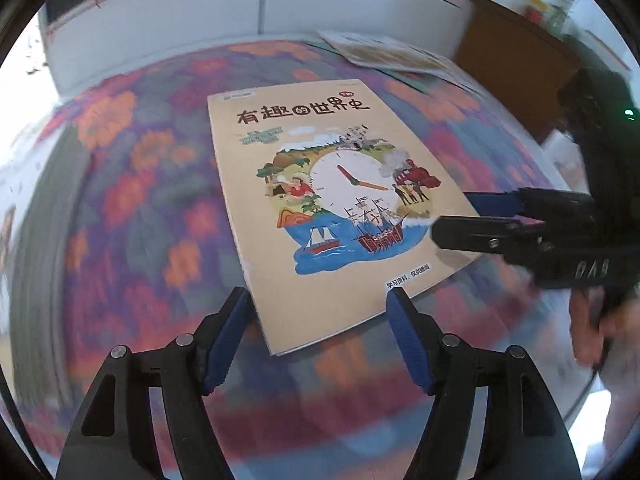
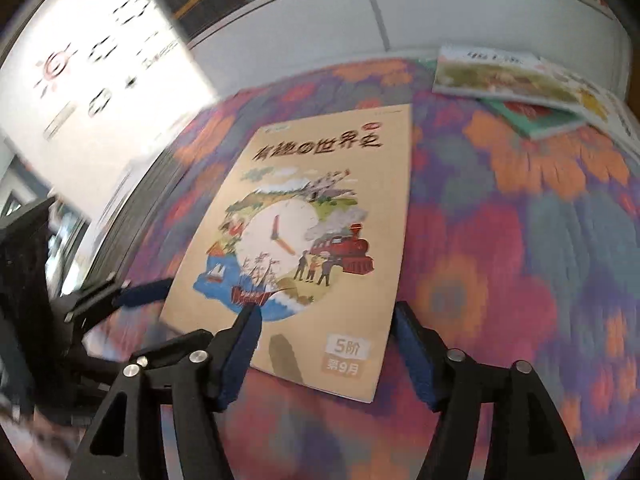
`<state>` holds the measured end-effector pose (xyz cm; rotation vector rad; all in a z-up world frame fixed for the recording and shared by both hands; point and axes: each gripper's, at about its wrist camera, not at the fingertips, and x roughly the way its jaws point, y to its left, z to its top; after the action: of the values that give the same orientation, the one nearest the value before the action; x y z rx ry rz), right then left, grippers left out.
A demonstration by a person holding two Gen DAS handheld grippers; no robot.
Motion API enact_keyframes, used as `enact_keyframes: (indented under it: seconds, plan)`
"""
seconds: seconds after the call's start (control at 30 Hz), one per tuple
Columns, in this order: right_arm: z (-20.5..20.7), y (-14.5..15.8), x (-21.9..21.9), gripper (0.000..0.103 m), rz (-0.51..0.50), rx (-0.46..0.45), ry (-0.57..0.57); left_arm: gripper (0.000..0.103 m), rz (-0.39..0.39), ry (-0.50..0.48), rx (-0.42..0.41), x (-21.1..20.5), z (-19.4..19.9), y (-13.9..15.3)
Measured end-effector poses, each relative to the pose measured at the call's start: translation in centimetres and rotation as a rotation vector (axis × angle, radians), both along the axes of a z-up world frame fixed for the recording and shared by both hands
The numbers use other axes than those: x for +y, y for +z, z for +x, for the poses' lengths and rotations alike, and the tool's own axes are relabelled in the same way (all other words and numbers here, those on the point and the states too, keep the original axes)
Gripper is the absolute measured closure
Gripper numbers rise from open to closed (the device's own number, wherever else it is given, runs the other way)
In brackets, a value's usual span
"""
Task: Organize books
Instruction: 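Grip the beige book's edge with both tools and lift it, then tilt the beige book upright between both tools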
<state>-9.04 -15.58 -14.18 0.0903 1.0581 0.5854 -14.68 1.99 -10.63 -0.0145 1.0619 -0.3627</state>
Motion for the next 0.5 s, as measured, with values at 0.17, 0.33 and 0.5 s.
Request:
enact_keyframes:
  seconds: [0.17,0.33,0.5]
  plan:
    - [1.0,-1.0,-4.2,0.04,0.2,0.189,0.018,0.036,-0.034,0.027,0.069,1.8,2.7,-0.4]
    - [5.1,-2.6,-5.9,0.041,0.36,0.335,0.005,0.036,-0.088,0.026,0.084,2.3,4.6,-0.7]
    - [8.2,-3.3,-5.5,0.045,0.432,0.373,0.027,0.036,-0.1,0.016,0.094,2.2,6.4,-0.9]
